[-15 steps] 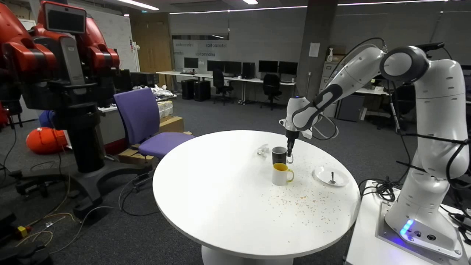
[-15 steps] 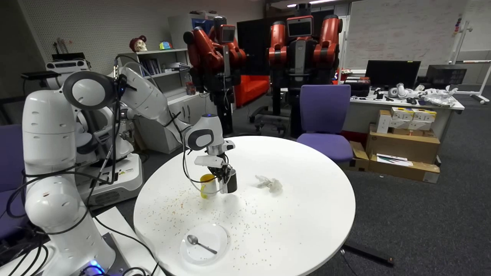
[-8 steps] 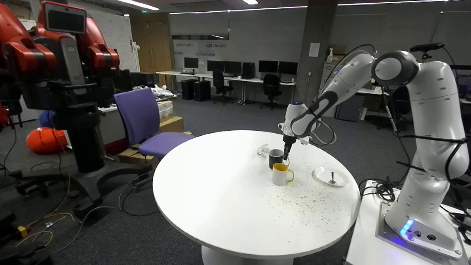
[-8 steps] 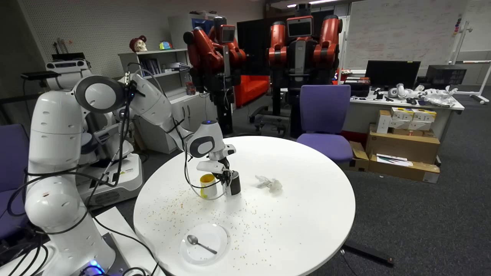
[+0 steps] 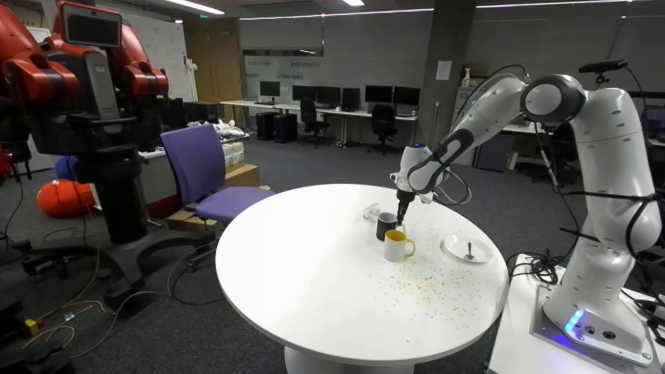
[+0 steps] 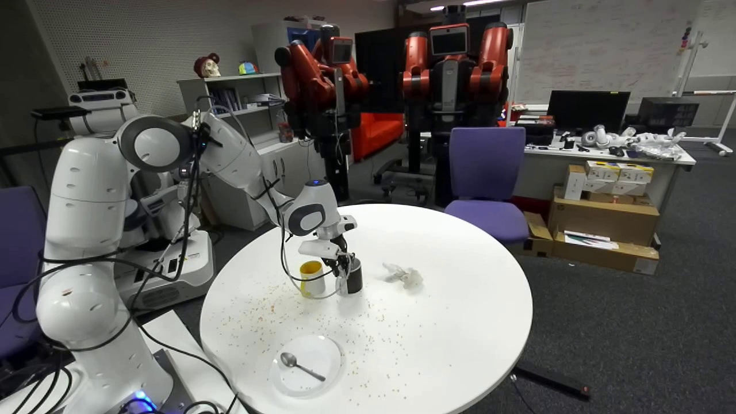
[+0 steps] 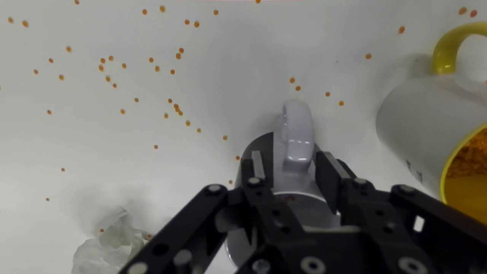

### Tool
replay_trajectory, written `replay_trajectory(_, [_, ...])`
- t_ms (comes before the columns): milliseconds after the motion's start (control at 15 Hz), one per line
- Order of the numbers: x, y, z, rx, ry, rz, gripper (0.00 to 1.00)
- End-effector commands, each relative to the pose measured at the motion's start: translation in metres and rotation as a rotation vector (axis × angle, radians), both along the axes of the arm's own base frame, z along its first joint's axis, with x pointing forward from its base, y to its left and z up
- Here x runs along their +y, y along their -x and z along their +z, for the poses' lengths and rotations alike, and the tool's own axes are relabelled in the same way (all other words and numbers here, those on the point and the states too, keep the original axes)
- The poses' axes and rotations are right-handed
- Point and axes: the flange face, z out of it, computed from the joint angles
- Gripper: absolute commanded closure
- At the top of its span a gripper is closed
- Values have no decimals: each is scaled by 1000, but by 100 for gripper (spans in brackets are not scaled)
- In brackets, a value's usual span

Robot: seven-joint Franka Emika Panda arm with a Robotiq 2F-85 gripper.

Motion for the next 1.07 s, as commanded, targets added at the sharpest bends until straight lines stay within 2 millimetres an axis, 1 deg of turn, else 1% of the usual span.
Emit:
replay_trajectory(0, [-1, -9, 34, -77, -5, -22, 25])
replay_trajectory(67, [1, -10, 43, -90, -3, -18, 17])
replay_trajectory(200, [6, -11, 72, -114, -10, -17, 2])
replay_trajectory(267, [13, -12, 90, -134, -26, -16, 0])
replay_trajectory(467, [39, -13, 143, -195, -58, -28, 0])
replay_trajectory(667, [69, -4, 197, -218, -77, -32, 0])
replay_trajectory(867, [100, 12, 240, -215, -116, -12, 0])
replay_trajectory(1000, [113, 25, 262, -195, -118, -3, 0])
